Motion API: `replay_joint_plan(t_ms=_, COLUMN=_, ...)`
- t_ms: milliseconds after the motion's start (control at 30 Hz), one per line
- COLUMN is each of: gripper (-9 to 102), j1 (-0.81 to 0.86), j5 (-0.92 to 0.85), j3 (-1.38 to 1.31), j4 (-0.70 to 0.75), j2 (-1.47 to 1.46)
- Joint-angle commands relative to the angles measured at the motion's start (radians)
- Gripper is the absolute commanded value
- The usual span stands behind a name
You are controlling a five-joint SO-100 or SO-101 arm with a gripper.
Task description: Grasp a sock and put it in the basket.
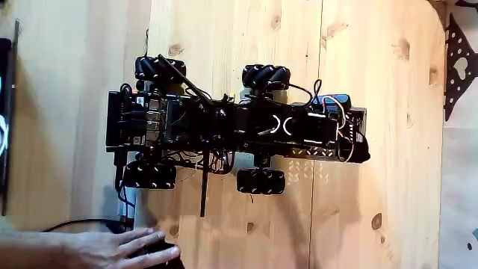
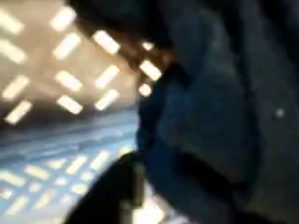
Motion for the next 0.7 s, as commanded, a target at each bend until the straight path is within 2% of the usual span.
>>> replay_joint_plan(t_ms=0, gripper=25, j1=-0.023, j5=-0.032, j3=0.002, j4=0.123, j2=0.067)
replay_joint_plan(t_ms=133, gripper=25, j1=-0.051, j5=-0.135, j3=0.006, j4=0.241, j2=0.155)
replay_joint_plan(t_ms=333, gripper=25, j1=-0.038, j5=-0.225, j3=0.017, j4=0.216, j2=0.202)
replay_joint_plan(t_ms=467, gripper=22, j1=-0.048, j5=-0.094, j3=0.048, j4=0.149, j2=0.342)
replay_joint_plan(t_ms=533, gripper=8, j1=-0.046, j5=-0.017, j3=0.051, j4=0.137, j2=0.339)
replay_joint_plan(t_ms=567, gripper=6, j1=-0.046, j5=0.006, j3=0.051, j4=0.138, j2=0.337)
replay_joint_plan(t_ms=667, gripper=6, j1=-0.057, j5=0.087, j3=0.052, j4=0.120, j2=0.344)
